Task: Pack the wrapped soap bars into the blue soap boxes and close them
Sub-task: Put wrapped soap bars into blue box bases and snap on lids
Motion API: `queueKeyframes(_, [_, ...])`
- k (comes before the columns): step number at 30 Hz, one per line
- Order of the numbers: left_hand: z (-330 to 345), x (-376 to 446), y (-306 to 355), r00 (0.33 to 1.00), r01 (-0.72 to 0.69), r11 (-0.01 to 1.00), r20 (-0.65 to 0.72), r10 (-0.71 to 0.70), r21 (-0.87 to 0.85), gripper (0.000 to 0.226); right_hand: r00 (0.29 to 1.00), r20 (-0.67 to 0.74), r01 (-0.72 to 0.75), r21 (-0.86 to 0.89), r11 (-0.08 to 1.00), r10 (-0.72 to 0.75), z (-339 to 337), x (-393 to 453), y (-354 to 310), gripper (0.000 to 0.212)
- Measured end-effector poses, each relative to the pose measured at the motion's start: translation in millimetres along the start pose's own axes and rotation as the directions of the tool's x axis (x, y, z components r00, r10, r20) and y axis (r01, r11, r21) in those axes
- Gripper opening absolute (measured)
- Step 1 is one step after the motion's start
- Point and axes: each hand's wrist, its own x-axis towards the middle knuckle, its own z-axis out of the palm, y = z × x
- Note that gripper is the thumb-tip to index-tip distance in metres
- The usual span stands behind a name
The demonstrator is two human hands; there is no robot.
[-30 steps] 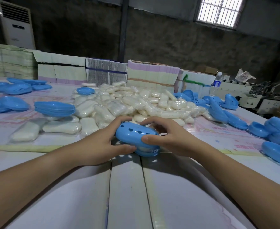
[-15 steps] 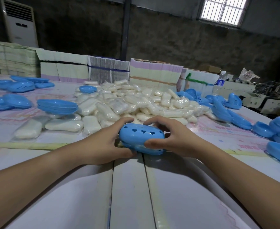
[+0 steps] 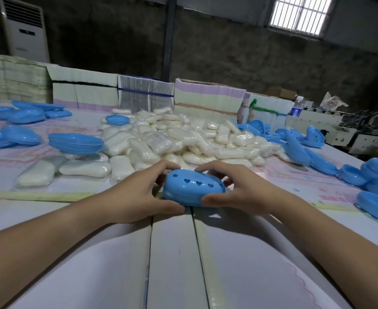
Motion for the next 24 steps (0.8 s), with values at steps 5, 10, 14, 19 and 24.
queueKeyframes(5, [-0.8,0.2,-0.5,0.998,-0.020,0.998,-0.063,0.017,-0.060,0.060,1.000,0.012,0.029,-0.018,0.999,-0.029,3.1,1.9,-2.0,0.057])
queueKeyframes(10, [-0.7,0.5,-1.7,0.998,-0.003,0.999,-0.068,0.001,-0.036,0.059,0.999,0.038,0.024,0.011,1.000,-0.024,1.9,8.5,-4.8,0.041])
queueKeyframes(14, [-1.0,-2.0,0.9,0.997,-0.008,1.000,-0.072,0.007,-0.015,0.059,0.998,0.052,0.029,-0.025,0.999,-0.028,0.0,9.2,-4.1,0.047])
queueKeyframes(19, [-2.1,-4.0,5.6,0.992,-0.026,0.998,-0.122,0.034,0.065,0.050,0.997,0.052,0.067,-0.071,0.995,-0.063,1.5,8.8,-4.5,0.054])
queueKeyframes(24, [-1.0,-5.5,6.3,0.990,-0.007,0.998,-0.143,0.016,0.065,0.039,0.995,0.010,0.098,-0.117,0.988,-0.098,6.9,9.6,-4.0,0.057])
